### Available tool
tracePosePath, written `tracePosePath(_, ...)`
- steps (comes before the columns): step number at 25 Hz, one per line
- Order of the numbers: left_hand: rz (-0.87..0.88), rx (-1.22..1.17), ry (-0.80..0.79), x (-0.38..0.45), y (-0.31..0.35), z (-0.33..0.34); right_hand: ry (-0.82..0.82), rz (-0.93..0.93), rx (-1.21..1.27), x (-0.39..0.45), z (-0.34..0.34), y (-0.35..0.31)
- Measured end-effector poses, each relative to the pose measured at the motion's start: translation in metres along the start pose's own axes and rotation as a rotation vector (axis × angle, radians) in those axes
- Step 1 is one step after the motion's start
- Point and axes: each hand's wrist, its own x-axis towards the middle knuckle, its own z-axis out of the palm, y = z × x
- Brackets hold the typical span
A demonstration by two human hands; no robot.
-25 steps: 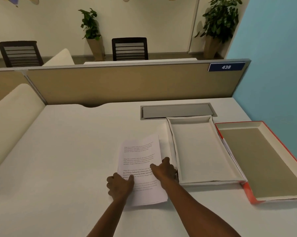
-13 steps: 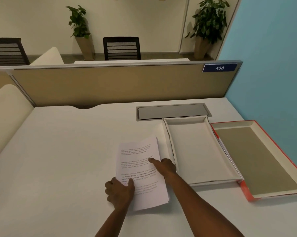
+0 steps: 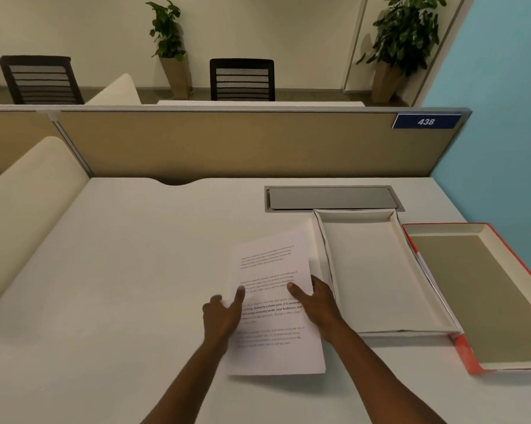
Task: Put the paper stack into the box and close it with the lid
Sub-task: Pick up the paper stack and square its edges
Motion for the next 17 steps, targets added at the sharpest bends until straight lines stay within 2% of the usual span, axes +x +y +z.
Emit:
tracePosePath(3,-0.049,-0.372,-0.378,0.017,0.024,-0.024,-0.117,-0.019,0.15,-0.015,-0.001,-0.016)
tracePosePath(5,-0.134,-0.563,-0.535,0.027,0.032,-0.034,-0.156,-0.041,0.155,-0.02,-0.002,-0.029)
tracePosePath(10,-0.178,-0.596,-0.85,0.025,0.037,-0.036,-0.251,-0.082,0.157,-0.028,-0.012,-0.048)
tracePosePath(12,-0.186,-0.69,-0.883,0.021,0.035,-0.032,-0.274,-0.096,0.15,-0.029,-0.017,-0.048)
tracePosePath(14,-0.156,-0.758,-0.824,0.019,0.033,-0.032,-0.262,-0.111,0.128,-0.026,-0.022,-0.05)
tracePosePath(17,0.072,-0.666,-0.666,0.015,0.038,-0.041,-0.212,-0.149,0.047,-0.019,-0.03,-0.052)
